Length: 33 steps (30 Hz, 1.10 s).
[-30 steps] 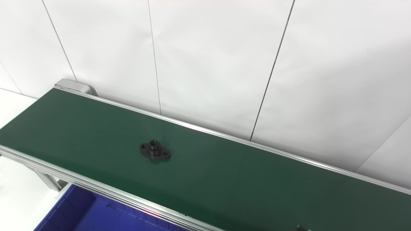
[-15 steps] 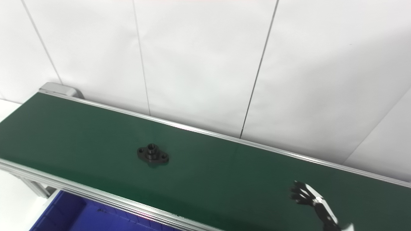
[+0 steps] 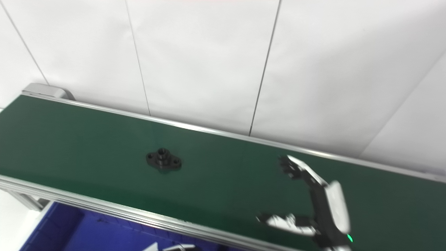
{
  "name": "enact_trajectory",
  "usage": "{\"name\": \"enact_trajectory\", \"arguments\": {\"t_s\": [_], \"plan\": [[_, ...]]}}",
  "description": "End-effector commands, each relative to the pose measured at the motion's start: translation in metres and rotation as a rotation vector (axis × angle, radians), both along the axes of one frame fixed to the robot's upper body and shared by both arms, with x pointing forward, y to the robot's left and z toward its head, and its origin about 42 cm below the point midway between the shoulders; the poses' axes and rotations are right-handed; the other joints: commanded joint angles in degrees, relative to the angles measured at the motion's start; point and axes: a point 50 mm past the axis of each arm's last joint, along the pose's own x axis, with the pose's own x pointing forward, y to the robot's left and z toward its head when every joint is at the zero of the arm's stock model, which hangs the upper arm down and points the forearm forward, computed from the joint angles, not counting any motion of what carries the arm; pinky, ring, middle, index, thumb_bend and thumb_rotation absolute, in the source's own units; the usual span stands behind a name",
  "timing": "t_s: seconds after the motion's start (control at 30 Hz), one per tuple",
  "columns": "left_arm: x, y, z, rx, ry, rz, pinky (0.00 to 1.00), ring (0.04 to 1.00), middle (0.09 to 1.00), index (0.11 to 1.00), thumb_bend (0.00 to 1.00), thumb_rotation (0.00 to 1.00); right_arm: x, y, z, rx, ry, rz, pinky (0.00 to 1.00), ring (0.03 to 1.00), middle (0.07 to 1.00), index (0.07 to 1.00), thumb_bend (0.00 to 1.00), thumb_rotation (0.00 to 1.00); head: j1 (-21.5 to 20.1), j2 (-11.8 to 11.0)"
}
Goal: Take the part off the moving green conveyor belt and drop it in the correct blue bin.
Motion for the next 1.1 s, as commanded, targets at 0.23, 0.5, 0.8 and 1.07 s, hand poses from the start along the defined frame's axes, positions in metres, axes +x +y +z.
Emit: {"name": "enact_trajectory", "arguments": {"t_s": [0.23,0.5,0.8,1.07], "plan": [[0.006,0.017,0.017,-0.031,-0.058,0.0,0.85,0.889,0.909,0.873,0.93,0.27,0.012,0.027,0.019,-0.015,0.015,-0.015,0.61,0.677,0.731,0.782,0.84,0.4,-4.1,1.3],[0.009,0.025,0.02,-0.029,-0.056,-0.004,0.82,0.877,0.896,0.861,0.92,0.25,0.031,0.041,0.022,-0.094,0.091,-0.012,0.62,0.694,0.751,0.805,0.85,0.4,-4.6,1.4],[0.012,0.026,0.021,-0.033,-0.055,-0.006,0.82,0.875,0.893,0.857,0.92,0.25,0.06,0.055,0.022,-0.17,0.119,0.016,0.65,0.725,0.774,0.825,0.89,0.41,-3.2,1.9],[0.016,0.025,0.021,-0.027,-0.057,-0.023,0.81,0.865,0.889,0.854,0.94,0.27,0.082,0.072,0.02,-0.234,0.102,0.058,0.65,0.731,0.767,0.817,0.89,0.37,-2.9,2.1]]}}
